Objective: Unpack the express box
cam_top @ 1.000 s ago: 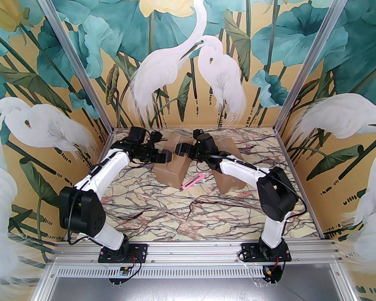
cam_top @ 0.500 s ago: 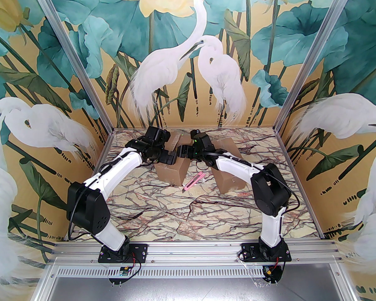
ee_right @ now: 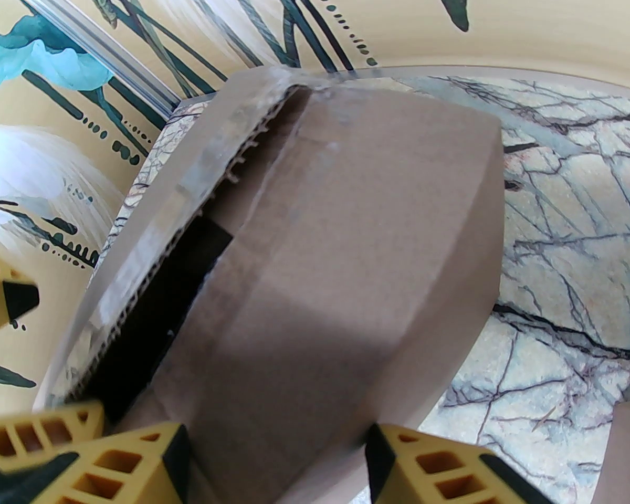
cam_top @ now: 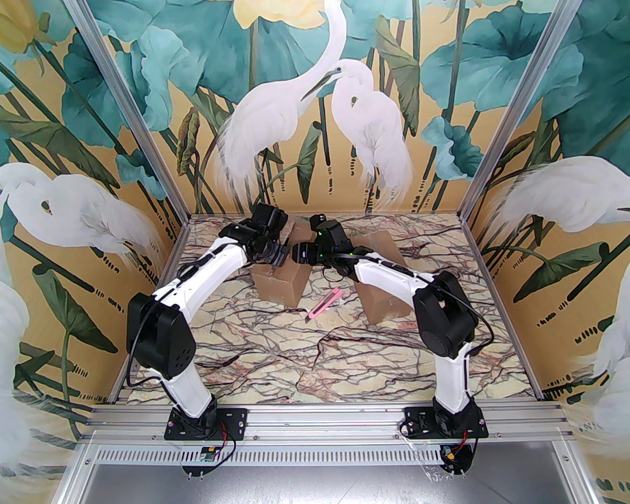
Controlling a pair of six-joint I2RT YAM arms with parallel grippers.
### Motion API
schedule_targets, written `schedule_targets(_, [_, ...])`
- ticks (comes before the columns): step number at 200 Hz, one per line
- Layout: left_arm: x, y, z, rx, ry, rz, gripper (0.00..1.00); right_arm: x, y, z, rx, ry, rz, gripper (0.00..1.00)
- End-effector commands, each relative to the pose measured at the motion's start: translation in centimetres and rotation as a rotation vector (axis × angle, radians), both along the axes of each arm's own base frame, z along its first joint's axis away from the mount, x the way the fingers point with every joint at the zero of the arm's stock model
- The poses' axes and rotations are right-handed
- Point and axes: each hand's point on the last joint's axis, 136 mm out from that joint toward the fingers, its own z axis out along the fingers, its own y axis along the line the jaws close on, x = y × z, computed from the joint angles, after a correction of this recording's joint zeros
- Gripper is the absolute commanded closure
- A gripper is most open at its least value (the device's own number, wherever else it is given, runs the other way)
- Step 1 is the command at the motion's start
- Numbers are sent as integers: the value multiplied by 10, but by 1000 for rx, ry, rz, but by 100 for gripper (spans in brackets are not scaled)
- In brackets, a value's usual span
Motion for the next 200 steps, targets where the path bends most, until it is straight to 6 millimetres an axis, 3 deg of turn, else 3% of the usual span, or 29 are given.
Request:
schedule_targets(1, [13, 28, 25, 83, -69, 70, 33, -31, -17, -76, -202, 169, 50, 40])
schedule_targets(38, [13, 43, 46, -53, -77, 121, 52, -31, -19, -75, -211, 164, 50, 41])
schedule_targets(63, [10, 46, 38, -136, -21, 116, 58, -29, -17, -67, -199, 151, 53, 40])
schedule_targets(89, [0, 40, 21, -257, 76, 117, 79, -23, -21, -40, -205, 109, 25, 30])
schedule_targets(102, [-4, 36, 21, -328, 85, 127, 87, -20, -25, -20, -215, 77, -6, 25])
schedule_targets(129, [-10, 33, 47, -477, 9, 173, 92, -20, -32, 16, -291, 31, -68, 21])
schedule_targets(154, [-16, 31, 75, -592, -103, 209, 100, -24, -20, 36, -349, 23, -74, 19])
schedule_targets(200, [-35, 32, 89, -597, -223, 245, 100, -34, 9, 63, -393, -14, -73, 13])
